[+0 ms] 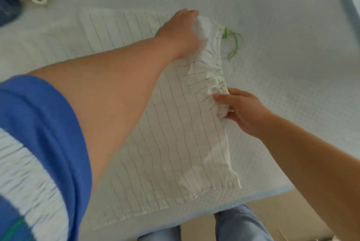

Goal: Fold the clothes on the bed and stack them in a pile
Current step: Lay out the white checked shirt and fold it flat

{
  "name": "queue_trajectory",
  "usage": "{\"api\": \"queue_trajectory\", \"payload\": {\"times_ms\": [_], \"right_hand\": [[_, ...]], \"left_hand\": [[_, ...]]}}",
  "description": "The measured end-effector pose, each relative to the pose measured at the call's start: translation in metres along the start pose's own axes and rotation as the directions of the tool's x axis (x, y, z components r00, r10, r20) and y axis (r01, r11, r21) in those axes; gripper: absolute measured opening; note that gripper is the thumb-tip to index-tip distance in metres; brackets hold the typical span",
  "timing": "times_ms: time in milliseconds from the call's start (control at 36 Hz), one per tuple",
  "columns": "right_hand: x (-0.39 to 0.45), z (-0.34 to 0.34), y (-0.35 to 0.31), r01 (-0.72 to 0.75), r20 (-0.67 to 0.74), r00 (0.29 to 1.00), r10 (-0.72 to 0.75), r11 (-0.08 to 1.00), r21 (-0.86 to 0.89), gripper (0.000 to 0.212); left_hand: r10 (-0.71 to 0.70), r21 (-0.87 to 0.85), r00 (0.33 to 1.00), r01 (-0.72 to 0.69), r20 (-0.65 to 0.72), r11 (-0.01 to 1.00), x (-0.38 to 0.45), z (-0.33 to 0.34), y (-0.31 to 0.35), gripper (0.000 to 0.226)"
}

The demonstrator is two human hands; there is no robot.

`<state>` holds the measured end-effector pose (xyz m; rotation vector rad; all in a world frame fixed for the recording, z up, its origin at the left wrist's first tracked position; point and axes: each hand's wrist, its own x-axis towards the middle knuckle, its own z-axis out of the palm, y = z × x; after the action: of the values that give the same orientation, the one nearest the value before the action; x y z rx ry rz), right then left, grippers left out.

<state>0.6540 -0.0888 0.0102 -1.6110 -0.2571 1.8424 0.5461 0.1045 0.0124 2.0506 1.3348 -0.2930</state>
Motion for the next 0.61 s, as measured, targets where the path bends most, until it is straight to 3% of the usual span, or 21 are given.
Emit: {"api": "queue_trajectory", "payload": {"times_ms": [111, 222, 306, 389, 472, 611], "right_hand": [[0.005, -0.008, -0.001, -0.052, 0.153, 0.985, 0.076, 0.987, -0.151, 0.027], [0.005, -0.014, -0.003, -0.048, 0.251, 0.959, 0.128, 0.951, -0.304, 0.008], [0.005, -0.019, -0.006, -0.055, 0.147, 0.983, 0.115, 0.931, -0.362, 0.007], [0.006, -0.026, -0.011, 0.007, 0.016, 1.000, -0.001, 0.917, -0.399, 0.007], [0.008, -0.036, -0.015, 0.081, -0.171, 0.969, -0.178, 0.885, -0.458, 0.012], [0.023, -0.050, -0.025, 0.126, -0.504, 0.800, -0.325, 0.913, -0.389, 0.022]], "left_hand": [[-0.034, 0.162, 0.998, 0.024, 0.059, 0.986, 0.028, -0.005, 0.009, 0.070], [-0.053, 0.233, 0.998, 0.043, 0.039, 0.972, 0.036, -0.008, 0.012, 0.068], [-0.046, 0.280, 0.998, 0.030, 0.051, 0.959, 0.037, -0.012, 0.014, 0.045], [0.028, 0.231, 0.999, -0.031, 0.019, 0.972, 0.039, -0.023, 0.016, 0.010], [-0.019, 0.059, 0.995, 0.025, -0.098, 0.998, 0.042, -0.033, 0.010, 0.019], [-0.117, -0.136, 0.940, 0.077, -0.321, 0.988, 0.048, -0.024, 0.007, 0.033]]}}
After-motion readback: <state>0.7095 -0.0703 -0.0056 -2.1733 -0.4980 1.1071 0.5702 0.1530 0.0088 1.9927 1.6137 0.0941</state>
